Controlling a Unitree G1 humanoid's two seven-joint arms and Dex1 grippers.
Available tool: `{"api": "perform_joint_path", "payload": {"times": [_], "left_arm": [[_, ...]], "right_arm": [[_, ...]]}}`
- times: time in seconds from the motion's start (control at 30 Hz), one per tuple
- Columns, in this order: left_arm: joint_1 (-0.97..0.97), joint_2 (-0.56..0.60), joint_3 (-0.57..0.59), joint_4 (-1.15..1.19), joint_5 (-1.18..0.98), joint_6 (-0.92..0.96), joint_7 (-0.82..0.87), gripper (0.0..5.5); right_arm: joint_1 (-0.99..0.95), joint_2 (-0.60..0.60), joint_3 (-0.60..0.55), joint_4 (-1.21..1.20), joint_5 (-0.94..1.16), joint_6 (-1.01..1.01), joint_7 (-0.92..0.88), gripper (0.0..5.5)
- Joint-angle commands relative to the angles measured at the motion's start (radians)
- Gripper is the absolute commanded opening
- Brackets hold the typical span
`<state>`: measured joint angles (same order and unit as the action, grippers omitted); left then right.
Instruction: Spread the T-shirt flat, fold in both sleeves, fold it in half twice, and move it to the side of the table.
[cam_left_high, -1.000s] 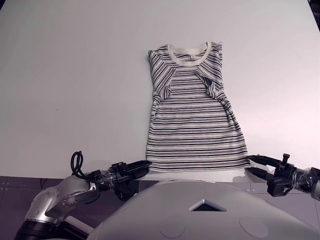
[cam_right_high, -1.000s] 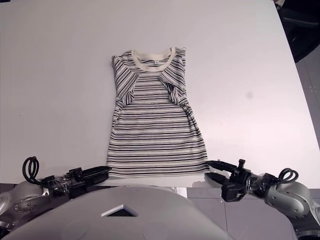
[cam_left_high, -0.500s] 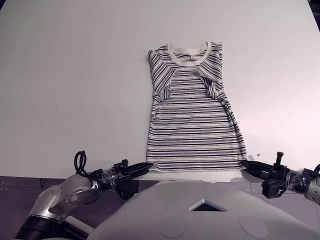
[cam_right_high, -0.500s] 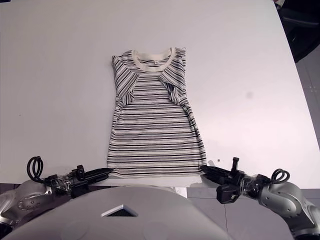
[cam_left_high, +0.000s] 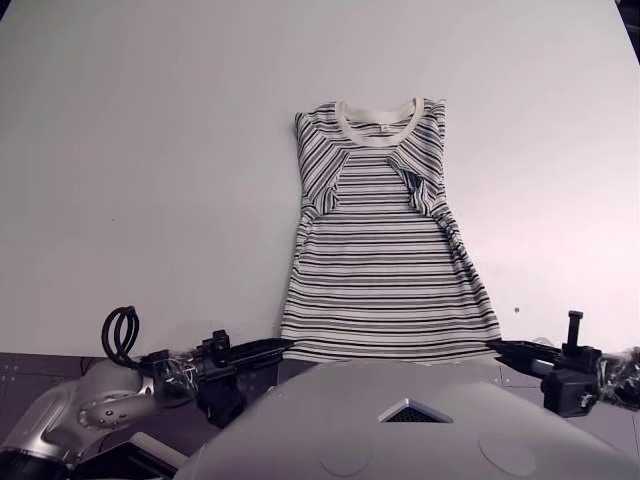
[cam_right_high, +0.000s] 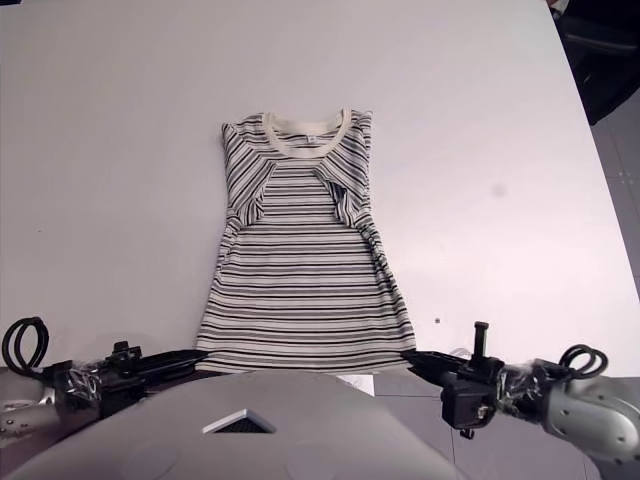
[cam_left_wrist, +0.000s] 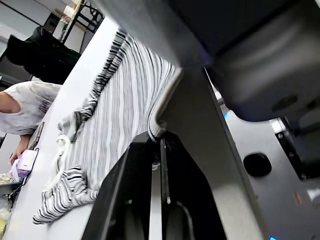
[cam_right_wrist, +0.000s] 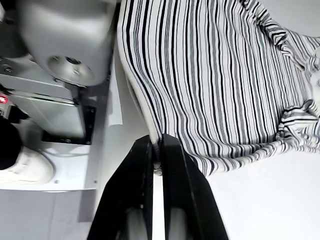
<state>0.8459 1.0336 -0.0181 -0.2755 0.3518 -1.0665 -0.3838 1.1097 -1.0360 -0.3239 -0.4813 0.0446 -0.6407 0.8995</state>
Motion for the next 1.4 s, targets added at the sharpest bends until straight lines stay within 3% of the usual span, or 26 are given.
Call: {"api": "perform_joint_path", "payload": {"times": [0.03,0.17,0.23,0.3,0.37,0.5,0.67,0.8,0.97,1.27,1.3,1.4], "left_arm": [[0.061,0.035,0.067,-0.147,-0.181,0.125,-0.036,0.10],[-0.166,0.036,0.040,-0.210,-0.407,0.406,-0.105,0.10],[-0.412,-0.004,-0.013,-0.128,-0.496,0.566,-0.172,0.10],[-0.657,-0.077,-0.074,-0.016,-0.524,0.702,-0.227,0.10],[-0.841,-0.149,-0.118,0.099,-0.515,0.789,-0.262,0.10],[-1.151,-0.294,-0.193,0.415,-0.428,0.867,-0.307,0.10],[-1.487,-0.480,-0.279,0.924,-0.284,0.805,-0.278,0.10],[-1.633,-0.582,-0.313,1.247,-0.202,0.756,-0.204,0.10],[-1.721,-0.655,-0.314,1.489,-0.126,0.722,-0.103,0.10],[-1.725,-0.690,-0.247,1.586,-0.100,0.775,0.002,0.10],[-1.726,-0.692,-0.252,1.588,-0.090,0.779,0.006,0.41],[-1.731,-0.699,-0.264,1.585,-0.058,0.769,0.024,0.86]], "right_arm": [[0.031,-0.016,-0.131,-0.111,0.142,0.160,0.086,0.17],[-0.343,-0.114,-0.078,-0.114,0.342,0.485,0.029,0.17],[-0.700,-0.120,0.071,-0.004,0.372,0.637,0.028,0.17],[-1.057,-0.039,0.237,0.149,0.335,0.750,0.067,0.17],[-1.298,0.053,0.346,0.314,0.272,0.797,0.101,0.17],[-1.638,0.229,0.484,0.726,0.131,0.762,0.121,0.17],[-1.954,0.434,0.580,1.297,-0.042,0.611,0.027,0.17],[-2.088,0.552,0.624,1.602,-0.146,0.535,-0.102,0.17],[-2.144,0.621,0.616,1.783,-0.225,0.501,-0.236,0.17],[-2.133,0.637,0.584,1.836,-0.307,0.512,-0.376,0.17],[-2.127,0.637,0.584,1.836,-0.319,0.506,-0.395,0.10],[-2.122,0.640,0.569,1.833,-0.336,0.486,-0.453,0.75]]}}
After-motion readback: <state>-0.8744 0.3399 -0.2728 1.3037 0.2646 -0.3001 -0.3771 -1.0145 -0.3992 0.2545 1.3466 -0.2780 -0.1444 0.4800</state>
